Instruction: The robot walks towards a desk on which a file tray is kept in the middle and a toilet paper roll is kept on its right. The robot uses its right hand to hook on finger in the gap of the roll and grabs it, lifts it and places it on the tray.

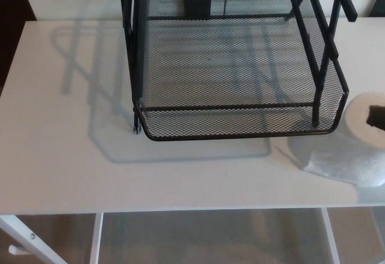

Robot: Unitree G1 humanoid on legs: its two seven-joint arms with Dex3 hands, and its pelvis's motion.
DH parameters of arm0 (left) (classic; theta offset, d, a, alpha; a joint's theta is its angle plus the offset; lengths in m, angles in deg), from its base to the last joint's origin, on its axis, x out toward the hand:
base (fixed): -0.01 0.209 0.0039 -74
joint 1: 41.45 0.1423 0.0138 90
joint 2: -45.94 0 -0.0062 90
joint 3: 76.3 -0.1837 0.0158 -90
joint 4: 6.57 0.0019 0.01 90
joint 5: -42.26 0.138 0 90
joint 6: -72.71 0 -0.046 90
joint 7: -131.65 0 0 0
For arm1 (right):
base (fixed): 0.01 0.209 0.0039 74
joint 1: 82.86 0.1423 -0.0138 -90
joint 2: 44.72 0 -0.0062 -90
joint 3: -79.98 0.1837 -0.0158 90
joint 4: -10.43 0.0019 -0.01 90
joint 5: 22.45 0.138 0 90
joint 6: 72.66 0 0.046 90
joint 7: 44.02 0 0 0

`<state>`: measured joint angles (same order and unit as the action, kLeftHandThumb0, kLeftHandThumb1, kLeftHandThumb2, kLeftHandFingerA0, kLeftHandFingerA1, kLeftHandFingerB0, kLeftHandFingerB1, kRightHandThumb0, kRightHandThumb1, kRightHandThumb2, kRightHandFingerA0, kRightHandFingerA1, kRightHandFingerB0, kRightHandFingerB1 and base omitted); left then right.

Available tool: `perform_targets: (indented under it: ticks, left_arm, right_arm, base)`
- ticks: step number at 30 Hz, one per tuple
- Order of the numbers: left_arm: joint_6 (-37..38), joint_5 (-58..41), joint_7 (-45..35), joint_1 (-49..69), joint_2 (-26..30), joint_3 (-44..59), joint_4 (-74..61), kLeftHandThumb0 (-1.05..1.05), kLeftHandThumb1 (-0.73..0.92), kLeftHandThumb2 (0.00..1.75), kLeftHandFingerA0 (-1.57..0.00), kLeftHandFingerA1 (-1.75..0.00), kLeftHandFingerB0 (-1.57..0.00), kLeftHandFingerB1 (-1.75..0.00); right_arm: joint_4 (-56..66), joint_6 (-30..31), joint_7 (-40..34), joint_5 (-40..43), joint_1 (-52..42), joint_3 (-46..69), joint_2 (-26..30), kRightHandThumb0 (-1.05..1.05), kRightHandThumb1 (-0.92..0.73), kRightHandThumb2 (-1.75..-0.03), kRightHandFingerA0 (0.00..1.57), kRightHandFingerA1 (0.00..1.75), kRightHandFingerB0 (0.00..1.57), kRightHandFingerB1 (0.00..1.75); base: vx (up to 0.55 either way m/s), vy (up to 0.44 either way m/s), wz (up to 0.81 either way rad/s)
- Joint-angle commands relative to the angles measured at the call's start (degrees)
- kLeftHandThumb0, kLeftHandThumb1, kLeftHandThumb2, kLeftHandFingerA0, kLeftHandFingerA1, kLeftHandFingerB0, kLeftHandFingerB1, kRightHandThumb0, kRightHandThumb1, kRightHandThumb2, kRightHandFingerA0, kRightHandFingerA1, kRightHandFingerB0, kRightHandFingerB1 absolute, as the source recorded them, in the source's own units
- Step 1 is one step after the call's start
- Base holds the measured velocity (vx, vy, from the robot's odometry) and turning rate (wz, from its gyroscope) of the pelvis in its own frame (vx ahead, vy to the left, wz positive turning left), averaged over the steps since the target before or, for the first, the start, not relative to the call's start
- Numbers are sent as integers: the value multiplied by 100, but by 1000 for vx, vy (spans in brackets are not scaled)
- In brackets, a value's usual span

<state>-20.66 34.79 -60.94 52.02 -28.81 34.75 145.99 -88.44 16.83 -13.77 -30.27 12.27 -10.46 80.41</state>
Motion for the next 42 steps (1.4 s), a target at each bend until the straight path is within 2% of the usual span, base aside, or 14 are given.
perform_targets:
  ticks: [1, 2, 5, 6, 10, 19, 20, 26, 27, 36, 38, 40, 41, 42]
  left_arm:
    - [212, -7, 8, 35, 121, 8, 1, -86, 71, 118, -42, -86, -4, -63]
    - [189, -49, 0, 37, 114, 44, -22, -89, 92, 71, -26, -96, -7, -74]
    - [206, -47, 3, 56, 98, 46, -40, -79, 68, 117, -37, -81, -6, -62]
    - [187, -51, 3, 67, 98, 48, -67, -88, 92, 73, -22, -99, -6, -75]
    - [134, -66, 25, 42, 95, 69, -71, -90, 92, 71, -23, -99, -8, -75]
    - [107, -105, -17, 157, 65, 97, -232, -85, 70, 118, -41, -85, -4, -62]
    - [116, -88, -16, 170, 65, 83, -242, -88, 92, 72, -23, -99, -7, -75]
    - [177, 13, 21, 57, 127, 6, 52, -89, 92, 69, -29, -99, -9, -73]
    - [174, 22, 17, 63, 138, -11, 35, -90, 71, 104, -33, -82, -13, -67]
    - [114, -1, 18, 101, 132, -11, -79, -88, 92, 69, -30, -93, -10, -71]
    - [98, 7, -19, 65, 155, -25, -16, -89, 71, 105, -34, -83, -12, -67]
    - [102, 37, 3, 64, 165, -55, -11, -87, 92, 71, -30, -100, -9, -74]
    - [125, 29, 3, 61, 163, -51, 7, -89, 72, 106, -35, -83, -11, -66]
    - [97, 35, 2, 35, 193, -60, -10, -87, 92, 71, -30, -99, -9, -72]
  right_arm:
    - [17, 330, -33, -115, 63, 293, 104, -56, -39, -79, 16, 52, 0, 21]
    - [9, 377, 2, -100, 72, 351, 122, -63, -41, -76, 18, 51, 0, 10]
    - [-10, 395, 60, -65, 29, 510, 183, -55, -54, -56, 21, 43, 0, 19]
    - [-13, 404, 63, -101, 17, 539, 209, -55, -54, -57, 21, 42, 0, 18]
    - [16, 573, 95, -34, -67, 767, 262, -57, -41, -77, 10, 47, 0, 15]
    - [1169, 330, 176, -48, -509, 904, 101, -52, -55, -56, 26, 39, 0, 21]
    - [1241, 321, 180, -78, -537, 890, 107, -52, -55, -56, 26, 39, 0, 22]
    - [1788, 463, 384, 49, -730, 897, 87, -47, -53, -57, 24, 42, 1, 20]
    - [1836, 449, 376, 27, -783, 906, 85, -45, -53, -57, 24, 42, 1, 20]
    - [1747, 69, 505, 113, -1029, 943, 97, -58, -39, -77, 18, 52, 0, 18]
    - [1735, 24, 518, 119, -1070, 957, 94, -56, -40, -76, 15, 50, 0, 18]
    - [1776, 73, 556, 142, -1095, 975, 102, -54, -39, -76, 14, 51, 0, 21]
    - [1782, 51, 548, 115, -1107, 975, 106, -53, -39, -76, 14, 50, 0, 20]
    - [1793, 97, 536, 102, -1105, 967, 88, -49, -38, -76, 14, 51, 0, 23]
  base:
    - [0, 0, 0]
    - [0, 0, 0]
    - [0, 0, 0]
    - [0, 0, 0]
    - [0, 0, 0]
    - [0, 0, 0]
    - [0, 0, 0]
    - [0, 0, 0]
    - [0, 0, 0]
    - [0, 0, 0]
    - [0, 0, 0]
    - [0, 0, 0]
    - [0, 0, 0]
    - [0, 0, 0]
